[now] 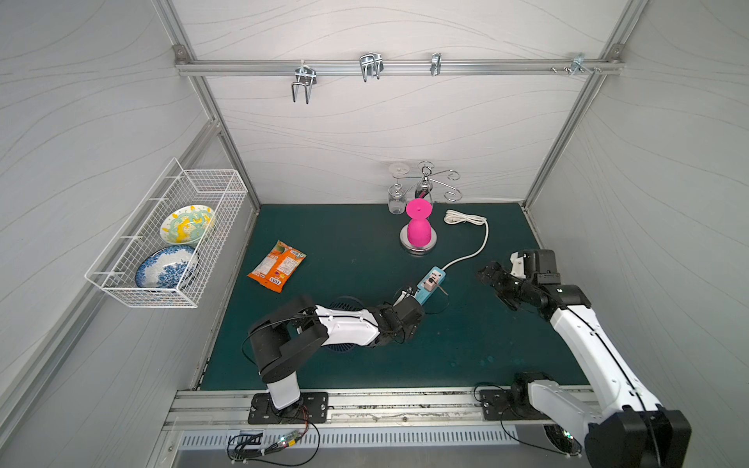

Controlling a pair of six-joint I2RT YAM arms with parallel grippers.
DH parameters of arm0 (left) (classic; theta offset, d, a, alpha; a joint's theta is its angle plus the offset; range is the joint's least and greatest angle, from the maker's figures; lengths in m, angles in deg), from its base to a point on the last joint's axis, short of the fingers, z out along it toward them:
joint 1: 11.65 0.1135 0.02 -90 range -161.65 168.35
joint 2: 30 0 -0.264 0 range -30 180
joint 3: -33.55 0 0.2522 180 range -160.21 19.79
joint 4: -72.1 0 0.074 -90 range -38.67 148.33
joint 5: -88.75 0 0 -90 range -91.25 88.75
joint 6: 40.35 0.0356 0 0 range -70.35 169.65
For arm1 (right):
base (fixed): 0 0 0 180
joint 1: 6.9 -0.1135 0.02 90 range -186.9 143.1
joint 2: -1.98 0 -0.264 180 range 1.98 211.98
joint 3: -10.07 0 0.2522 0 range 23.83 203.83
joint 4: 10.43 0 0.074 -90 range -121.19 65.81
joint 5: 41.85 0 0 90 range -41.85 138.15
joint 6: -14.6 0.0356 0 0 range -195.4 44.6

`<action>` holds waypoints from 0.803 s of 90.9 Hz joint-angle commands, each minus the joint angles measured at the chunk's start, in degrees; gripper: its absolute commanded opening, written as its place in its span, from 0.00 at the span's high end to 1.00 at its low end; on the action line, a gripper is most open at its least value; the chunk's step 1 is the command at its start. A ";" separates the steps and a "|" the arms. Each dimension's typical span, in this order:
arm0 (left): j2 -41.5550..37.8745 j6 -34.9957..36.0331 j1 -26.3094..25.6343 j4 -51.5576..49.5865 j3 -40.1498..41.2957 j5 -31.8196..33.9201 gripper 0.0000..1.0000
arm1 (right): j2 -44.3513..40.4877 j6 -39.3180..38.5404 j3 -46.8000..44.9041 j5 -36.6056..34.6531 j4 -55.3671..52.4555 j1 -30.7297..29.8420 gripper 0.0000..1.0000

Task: Unplug the desk fan from the power strip
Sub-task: Adjust the plug at the center of the board.

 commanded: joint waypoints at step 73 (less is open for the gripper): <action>-4.76 9.16 -7.37 6.28 3.46 -0.05 0.12 | -1.47 0.99 -1.15 0.22 -0.23 0.74 0.06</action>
